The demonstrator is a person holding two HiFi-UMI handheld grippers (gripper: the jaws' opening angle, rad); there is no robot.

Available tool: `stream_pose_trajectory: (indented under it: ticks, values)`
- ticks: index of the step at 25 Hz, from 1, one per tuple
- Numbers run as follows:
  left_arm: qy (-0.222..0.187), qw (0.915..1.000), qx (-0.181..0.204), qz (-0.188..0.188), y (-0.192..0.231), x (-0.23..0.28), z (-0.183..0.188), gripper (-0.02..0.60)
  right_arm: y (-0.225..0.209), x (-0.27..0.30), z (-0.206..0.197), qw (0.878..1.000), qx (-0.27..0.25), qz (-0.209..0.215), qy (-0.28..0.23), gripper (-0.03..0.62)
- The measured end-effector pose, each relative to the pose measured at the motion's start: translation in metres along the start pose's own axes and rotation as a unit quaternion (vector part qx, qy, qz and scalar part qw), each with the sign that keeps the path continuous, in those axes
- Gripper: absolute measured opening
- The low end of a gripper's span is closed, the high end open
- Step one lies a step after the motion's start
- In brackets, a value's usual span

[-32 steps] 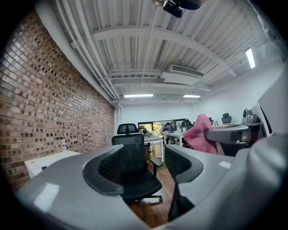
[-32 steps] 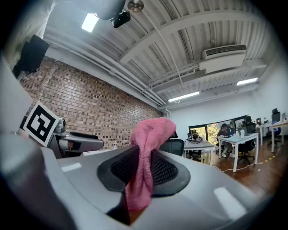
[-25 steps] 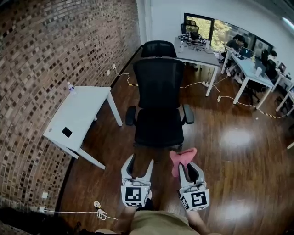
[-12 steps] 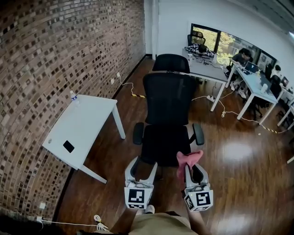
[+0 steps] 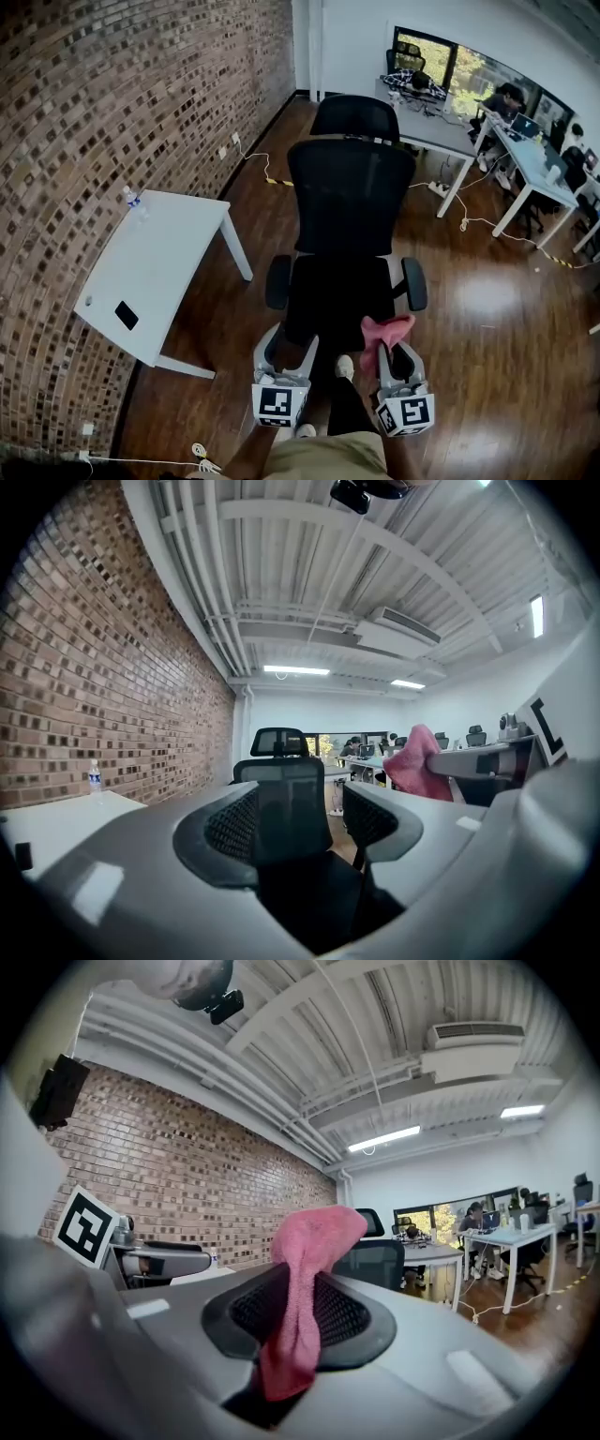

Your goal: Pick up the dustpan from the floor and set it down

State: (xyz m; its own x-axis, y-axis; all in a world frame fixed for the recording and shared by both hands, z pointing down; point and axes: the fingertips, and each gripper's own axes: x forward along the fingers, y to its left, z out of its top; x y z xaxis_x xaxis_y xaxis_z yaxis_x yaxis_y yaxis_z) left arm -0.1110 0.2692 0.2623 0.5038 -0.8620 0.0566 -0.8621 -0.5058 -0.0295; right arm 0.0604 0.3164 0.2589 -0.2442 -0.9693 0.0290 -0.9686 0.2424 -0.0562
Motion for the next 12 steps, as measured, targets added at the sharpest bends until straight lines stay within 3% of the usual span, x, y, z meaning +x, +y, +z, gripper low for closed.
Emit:
stream_pose_trajectory:
  ticks: [4,7,10,12]
  values:
    - [0.032,0.9993,-0.008,-0.016,0.014,0.073,-0.022,0.261,-0.036,0.07,-0.022,1.0,0.014,0.01,0.021,0.075]
    - [0.03,0.9995,-0.011,-0.004,0.024,0.132,-0.028,0.259,-0.071,0.123,-0.048,0.998,0.022,0.021,0.055,0.078]
    - [0.027,0.9995,0.008,0.014,0.036,0.198,-0.043,0.264,-0.106,0.183,-0.102,0.993,0.049,0.039,0.103,0.081]
    - [0.033,0.9993,0.01,0.015,0.043,0.232,-0.059,0.259,-0.118,0.22,-0.156,0.982,0.071,0.07,0.158,0.083]
